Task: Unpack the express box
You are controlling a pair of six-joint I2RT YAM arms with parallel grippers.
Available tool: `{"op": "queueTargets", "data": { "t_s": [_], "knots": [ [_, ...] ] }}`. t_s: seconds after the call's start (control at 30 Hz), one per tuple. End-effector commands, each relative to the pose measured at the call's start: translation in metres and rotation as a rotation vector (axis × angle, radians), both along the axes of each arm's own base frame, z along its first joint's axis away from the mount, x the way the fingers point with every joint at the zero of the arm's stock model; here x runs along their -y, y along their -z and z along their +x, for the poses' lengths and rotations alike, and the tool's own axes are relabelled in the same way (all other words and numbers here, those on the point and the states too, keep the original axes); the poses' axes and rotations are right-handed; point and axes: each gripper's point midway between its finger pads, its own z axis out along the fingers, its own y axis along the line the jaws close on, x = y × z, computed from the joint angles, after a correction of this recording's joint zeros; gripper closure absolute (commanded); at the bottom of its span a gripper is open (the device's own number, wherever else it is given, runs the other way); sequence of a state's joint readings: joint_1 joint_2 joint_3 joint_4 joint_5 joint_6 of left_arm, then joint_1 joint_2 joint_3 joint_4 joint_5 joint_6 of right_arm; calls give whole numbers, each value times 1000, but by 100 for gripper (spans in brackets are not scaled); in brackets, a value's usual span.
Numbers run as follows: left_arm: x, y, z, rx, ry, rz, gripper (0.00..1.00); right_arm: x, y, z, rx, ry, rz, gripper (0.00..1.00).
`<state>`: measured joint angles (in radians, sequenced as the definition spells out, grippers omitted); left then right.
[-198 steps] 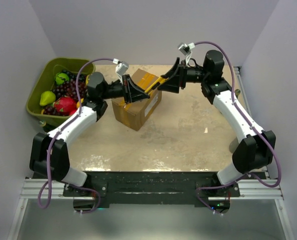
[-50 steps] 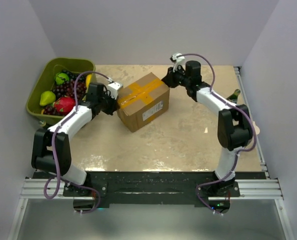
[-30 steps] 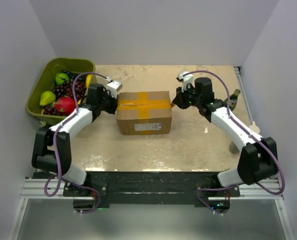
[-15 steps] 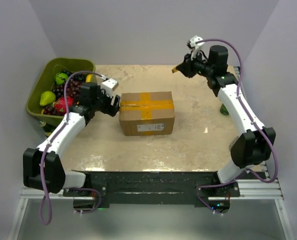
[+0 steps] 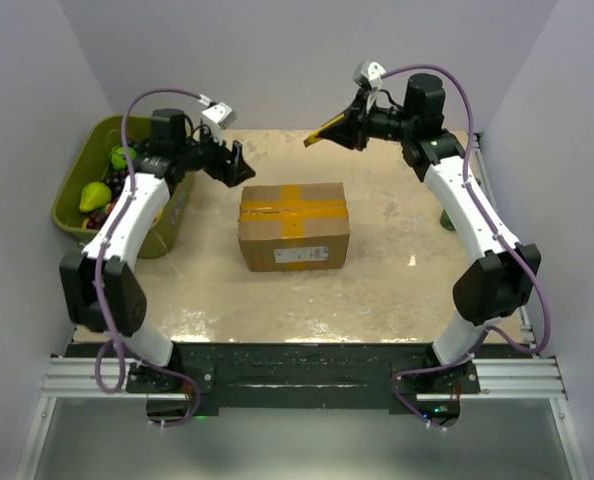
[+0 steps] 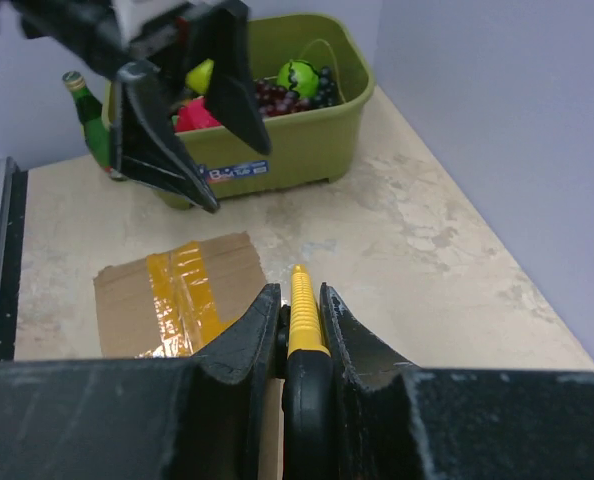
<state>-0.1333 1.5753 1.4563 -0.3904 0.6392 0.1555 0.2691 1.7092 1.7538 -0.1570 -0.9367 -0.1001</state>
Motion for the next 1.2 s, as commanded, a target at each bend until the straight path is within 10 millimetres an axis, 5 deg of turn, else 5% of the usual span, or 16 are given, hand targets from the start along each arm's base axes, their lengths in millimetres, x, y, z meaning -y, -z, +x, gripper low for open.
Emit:
{"op": "queueTargets", "data": {
  "t_s": [0.0,0.03,0.17,0.37,0.6,0.83,1.17],
  "knots": [
    [35,16,-4,-208,243,-198,15,-16,-31,-30,86,-114,10,100],
    [40,42,-4,-331,269,-232,16,-17,-29,-31,108,-126,-7,100],
    [47,49,0,-377,326,-270,16,-34,-25,-56,103,-195,-65,100],
    [47,76,-18,-493,372,-283,18,-68,7,-77,128,-309,-165,100],
    [41,77,-16,-535,357,-333,20,-92,37,-81,114,-356,-204,100],
    [33,115,-8,-604,275,-262,27,-113,70,-87,146,-427,-289,100],
    [38,122,-9,-655,271,-316,37,-148,73,-93,201,-450,-265,100]
  ]
}}
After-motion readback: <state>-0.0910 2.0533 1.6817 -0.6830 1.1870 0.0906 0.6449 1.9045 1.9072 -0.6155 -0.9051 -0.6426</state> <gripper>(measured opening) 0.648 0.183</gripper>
